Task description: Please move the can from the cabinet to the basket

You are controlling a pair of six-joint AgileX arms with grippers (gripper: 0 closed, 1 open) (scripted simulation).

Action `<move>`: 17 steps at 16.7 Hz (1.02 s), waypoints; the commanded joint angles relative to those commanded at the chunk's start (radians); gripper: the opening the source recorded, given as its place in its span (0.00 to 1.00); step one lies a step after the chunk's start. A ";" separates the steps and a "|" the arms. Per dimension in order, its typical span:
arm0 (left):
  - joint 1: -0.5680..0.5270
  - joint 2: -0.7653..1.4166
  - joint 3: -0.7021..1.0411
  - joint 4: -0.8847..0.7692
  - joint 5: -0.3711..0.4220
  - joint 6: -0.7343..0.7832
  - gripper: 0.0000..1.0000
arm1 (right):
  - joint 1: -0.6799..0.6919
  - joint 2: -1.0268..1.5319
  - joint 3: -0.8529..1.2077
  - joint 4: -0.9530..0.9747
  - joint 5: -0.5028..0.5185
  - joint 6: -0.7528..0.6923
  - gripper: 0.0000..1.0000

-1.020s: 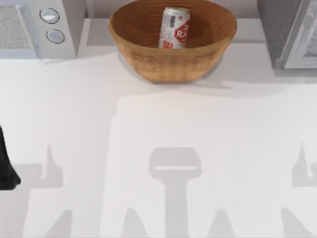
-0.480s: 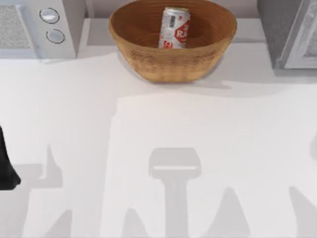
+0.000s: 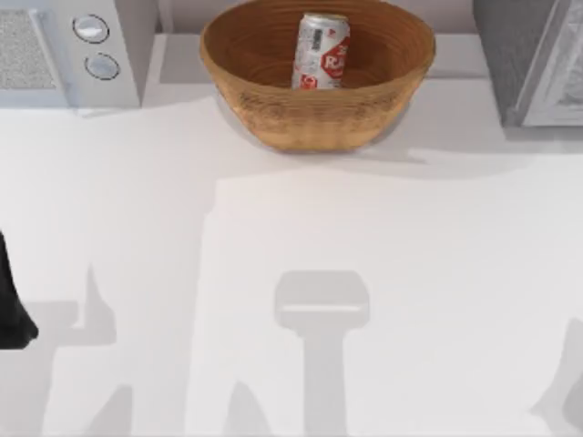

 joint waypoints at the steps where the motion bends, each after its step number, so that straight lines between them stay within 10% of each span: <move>1: 0.000 0.000 0.000 0.000 0.000 0.000 1.00 | -0.040 0.061 0.015 0.046 -0.037 0.001 1.00; 17: 0.000 0.000 0.000 0.000 0.000 0.000 1.00 | -0.159 0.201 0.264 -0.044 -0.153 0.005 1.00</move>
